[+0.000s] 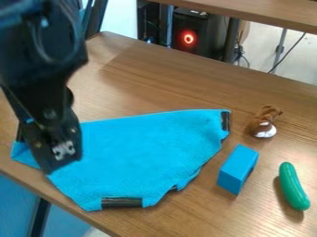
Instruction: Unfold the cloth from bottom right to upper left
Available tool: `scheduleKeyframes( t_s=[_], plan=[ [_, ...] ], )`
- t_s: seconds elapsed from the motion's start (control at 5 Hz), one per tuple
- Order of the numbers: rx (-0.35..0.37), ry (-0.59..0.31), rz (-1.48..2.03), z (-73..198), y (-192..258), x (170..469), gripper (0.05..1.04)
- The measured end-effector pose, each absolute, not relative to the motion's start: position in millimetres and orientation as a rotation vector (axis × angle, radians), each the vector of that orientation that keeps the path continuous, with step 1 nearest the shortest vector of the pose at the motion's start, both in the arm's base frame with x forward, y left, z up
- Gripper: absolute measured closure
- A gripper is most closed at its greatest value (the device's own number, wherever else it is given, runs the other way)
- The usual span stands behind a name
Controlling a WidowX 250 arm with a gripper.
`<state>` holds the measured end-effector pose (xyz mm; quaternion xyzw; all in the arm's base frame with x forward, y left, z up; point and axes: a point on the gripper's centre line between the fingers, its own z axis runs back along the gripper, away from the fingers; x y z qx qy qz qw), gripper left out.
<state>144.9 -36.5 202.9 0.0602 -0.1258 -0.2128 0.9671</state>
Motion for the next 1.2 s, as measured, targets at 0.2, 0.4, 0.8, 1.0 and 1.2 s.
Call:
scheduleKeyframes(
  t_s=[0.2,0.4,0.8,1.0,1.2],
  plan=[
    [0.182,-0.286,-0.464,181.9,-43.0,153.6,0.083],
    [0.218,-0.320,-0.518,163.5,-47.8,161.6,0.083],
    [0.281,-0.314,-0.551,129.0,-46.5,175.1,0.083],
    [0.312,-0.298,-0.562,108.4,-46.6,182.1,0.083],
    [0.332,-0.284,-0.570,91.5,-49.1,190.4,0.083]
  ],
)
